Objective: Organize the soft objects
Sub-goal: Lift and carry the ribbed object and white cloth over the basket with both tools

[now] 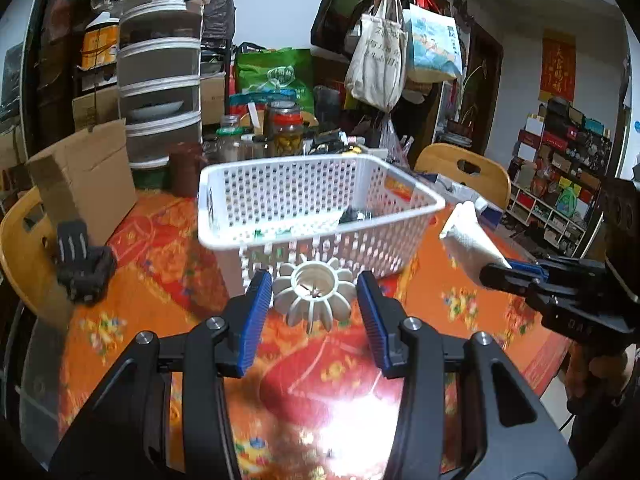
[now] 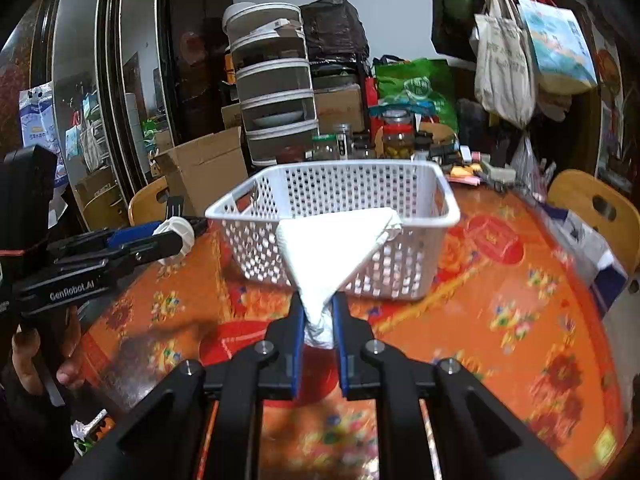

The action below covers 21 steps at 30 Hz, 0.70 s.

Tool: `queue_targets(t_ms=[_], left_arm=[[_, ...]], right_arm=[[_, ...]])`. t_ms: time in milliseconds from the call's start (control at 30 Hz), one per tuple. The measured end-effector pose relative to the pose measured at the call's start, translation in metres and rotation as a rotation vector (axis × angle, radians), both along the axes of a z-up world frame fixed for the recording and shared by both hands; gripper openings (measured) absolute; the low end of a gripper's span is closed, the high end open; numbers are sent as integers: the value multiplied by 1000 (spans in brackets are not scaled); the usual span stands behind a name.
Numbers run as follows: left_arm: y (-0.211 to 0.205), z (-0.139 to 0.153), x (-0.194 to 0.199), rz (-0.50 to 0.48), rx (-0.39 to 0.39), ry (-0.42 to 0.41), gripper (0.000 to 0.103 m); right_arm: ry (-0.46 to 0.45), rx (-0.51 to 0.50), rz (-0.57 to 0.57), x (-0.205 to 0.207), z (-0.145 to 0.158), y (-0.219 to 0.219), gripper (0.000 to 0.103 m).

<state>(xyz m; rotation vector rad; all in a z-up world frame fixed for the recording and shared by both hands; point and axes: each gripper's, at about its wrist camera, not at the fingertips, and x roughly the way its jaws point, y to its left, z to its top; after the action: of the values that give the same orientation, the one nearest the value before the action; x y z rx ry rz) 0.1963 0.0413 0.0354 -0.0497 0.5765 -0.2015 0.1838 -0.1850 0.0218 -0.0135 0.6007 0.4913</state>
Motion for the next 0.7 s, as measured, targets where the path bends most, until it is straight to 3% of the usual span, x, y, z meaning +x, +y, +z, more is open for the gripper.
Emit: queue_targets(t_ms=[367,533,700], left_arm=[[4,62,106,48,-5,46,42],[11,59,165,78,-25,144,42],[13,39,214,111,0,230,42]], right_arm=[[20,-103,17,86,60,28,12],[66,-159,-1,129,65,42,12],[149,-191,-30,174,49,43,12]])
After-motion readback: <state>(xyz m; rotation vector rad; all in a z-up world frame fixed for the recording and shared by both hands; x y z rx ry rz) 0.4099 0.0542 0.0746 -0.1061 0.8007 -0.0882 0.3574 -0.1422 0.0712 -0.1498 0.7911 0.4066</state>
